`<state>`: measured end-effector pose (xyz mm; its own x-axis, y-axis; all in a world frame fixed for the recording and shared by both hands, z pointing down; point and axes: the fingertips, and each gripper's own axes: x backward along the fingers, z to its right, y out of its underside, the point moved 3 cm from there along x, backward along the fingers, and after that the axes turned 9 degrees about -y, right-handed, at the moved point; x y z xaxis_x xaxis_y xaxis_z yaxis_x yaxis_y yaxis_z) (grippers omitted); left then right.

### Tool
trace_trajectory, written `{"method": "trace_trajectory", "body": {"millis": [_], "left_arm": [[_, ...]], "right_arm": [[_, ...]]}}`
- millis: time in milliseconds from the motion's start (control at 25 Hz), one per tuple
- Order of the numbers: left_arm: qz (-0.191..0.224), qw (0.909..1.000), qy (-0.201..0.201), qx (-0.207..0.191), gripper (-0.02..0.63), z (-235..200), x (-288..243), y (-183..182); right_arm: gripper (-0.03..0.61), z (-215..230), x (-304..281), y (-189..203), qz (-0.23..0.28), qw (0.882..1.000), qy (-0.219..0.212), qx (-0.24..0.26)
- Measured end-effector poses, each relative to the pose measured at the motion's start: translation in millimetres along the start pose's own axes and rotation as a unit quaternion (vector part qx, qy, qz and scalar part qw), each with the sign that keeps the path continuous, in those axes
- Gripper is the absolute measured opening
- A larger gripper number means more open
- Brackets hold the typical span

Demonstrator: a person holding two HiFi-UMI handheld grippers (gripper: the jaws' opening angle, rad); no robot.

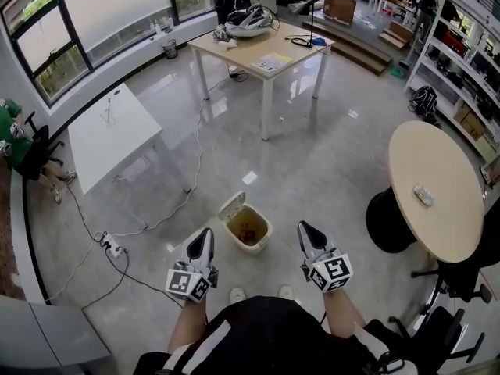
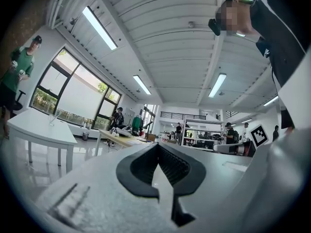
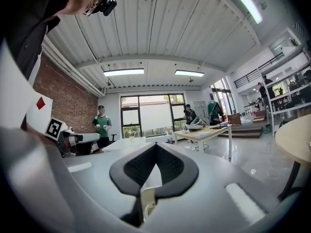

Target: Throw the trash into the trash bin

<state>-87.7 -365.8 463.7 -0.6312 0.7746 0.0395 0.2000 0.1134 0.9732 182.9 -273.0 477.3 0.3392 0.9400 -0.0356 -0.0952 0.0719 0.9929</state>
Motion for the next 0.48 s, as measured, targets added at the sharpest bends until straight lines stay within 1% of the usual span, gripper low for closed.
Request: {"method": "trace_trajectory", "body": {"millis": [280, 480], "left_arm": [[-0.002, 0.9999, 0.011, 0.003, 0.000, -3.4, -3.2, 1.0], [-0.002, 1.0000, -0.005, 0.003, 0.000, -8.7, 1.3, 1.7]], "right_arm": [[0.005, -7.7, -9.4, 2.6, -0.004, 1.000, -0.006, -0.001], [0.005, -13.2, -9.4, 6.6, -0.006, 1.000, -0.005, -0.004]]}}
